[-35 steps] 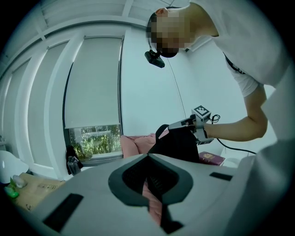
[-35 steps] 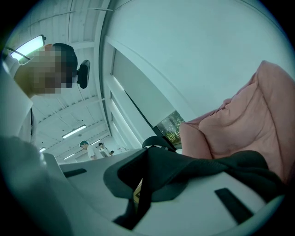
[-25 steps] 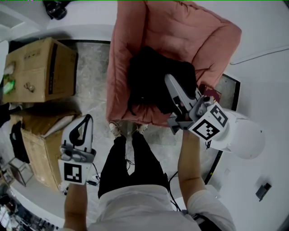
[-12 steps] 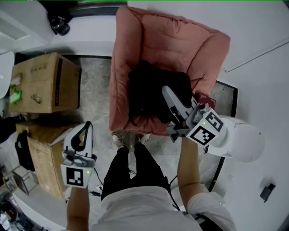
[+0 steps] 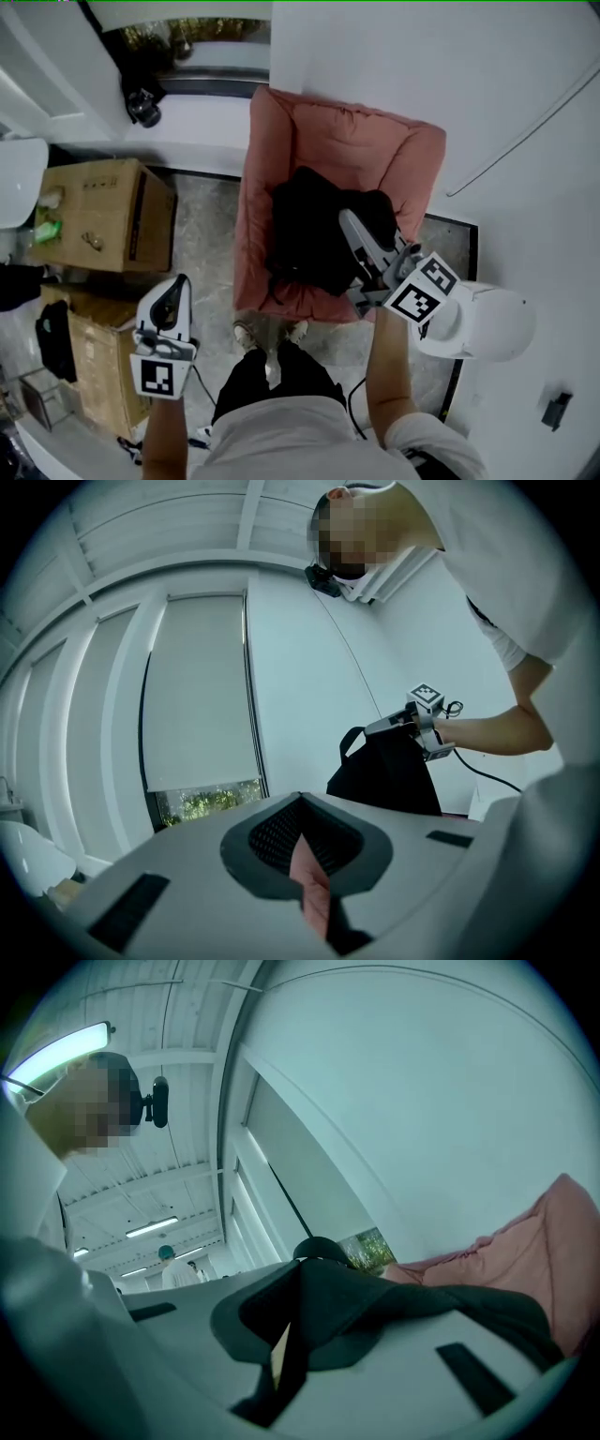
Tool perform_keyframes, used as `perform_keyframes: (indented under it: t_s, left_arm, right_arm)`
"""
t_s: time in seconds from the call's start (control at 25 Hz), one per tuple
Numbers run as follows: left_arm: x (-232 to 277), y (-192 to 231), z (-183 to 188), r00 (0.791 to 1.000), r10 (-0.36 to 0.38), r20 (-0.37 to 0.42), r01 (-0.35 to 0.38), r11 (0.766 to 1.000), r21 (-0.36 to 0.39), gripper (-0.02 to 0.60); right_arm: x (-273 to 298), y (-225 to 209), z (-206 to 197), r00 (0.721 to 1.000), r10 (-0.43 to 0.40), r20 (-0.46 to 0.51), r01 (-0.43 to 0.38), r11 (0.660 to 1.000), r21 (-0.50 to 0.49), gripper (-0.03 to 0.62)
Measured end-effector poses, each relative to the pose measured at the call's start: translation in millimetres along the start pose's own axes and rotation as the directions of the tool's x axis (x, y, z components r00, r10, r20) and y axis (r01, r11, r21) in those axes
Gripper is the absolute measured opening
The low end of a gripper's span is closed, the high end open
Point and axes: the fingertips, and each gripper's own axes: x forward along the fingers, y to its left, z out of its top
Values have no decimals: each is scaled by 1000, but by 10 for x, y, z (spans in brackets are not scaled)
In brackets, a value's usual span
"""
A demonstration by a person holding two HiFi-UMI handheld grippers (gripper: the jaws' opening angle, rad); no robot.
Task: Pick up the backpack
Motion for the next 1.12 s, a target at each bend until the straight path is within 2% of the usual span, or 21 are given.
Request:
perform_keyframes:
  t_s: [0.16, 0.4, 0.72, 1.12]
  left_arm:
    - [-37, 160, 196, 998, 24, 54, -24, 1000, -6, 17]
    - [-213, 317, 416, 995, 41, 92, -42, 999, 9, 17]
    - [-424, 467, 486, 992, 57, 115, -57, 998, -9, 17]
    - [-559, 671, 579, 983, 73, 170, -73, 997, -4, 17]
  right_arm:
    - [-20, 163, 306, 999, -9, 40, 10, 999, -33, 29]
    - [-157, 461, 628, 996, -24, 82, 30, 997, -65, 29]
    - [-343, 740, 908, 989, -73, 131, 87, 990, -112, 29]
    - [-714, 1034, 1306, 964, -161, 213, 202, 962, -185, 29]
